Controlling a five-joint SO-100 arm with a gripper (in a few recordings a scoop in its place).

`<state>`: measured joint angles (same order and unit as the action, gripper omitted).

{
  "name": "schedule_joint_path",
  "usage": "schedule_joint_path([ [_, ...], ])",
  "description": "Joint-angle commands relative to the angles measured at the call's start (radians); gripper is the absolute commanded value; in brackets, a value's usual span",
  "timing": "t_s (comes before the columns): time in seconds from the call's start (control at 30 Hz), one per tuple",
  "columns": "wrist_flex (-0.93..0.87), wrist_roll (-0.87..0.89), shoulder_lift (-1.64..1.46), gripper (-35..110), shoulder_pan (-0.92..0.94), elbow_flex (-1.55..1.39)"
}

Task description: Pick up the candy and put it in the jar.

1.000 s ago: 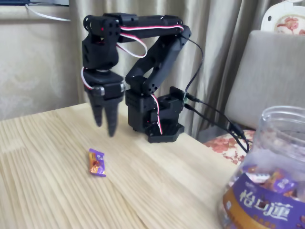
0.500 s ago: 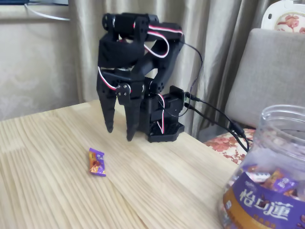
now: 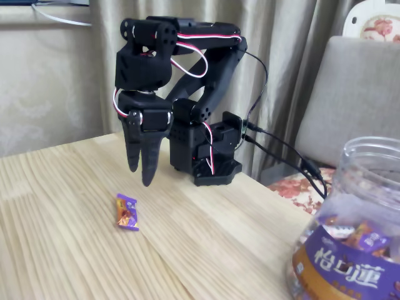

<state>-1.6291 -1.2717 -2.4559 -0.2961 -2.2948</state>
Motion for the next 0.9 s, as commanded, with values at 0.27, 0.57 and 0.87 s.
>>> schedule_joint_path([
  [0.27,-0.064,0.31,-0.106,40,-0.221,0.233],
  [0.57,-0.097,0.291,-0.305,40,-0.416,0.0],
  [0.87,-0.061,0.13,-0.485,40,-0.508,-0.199],
])
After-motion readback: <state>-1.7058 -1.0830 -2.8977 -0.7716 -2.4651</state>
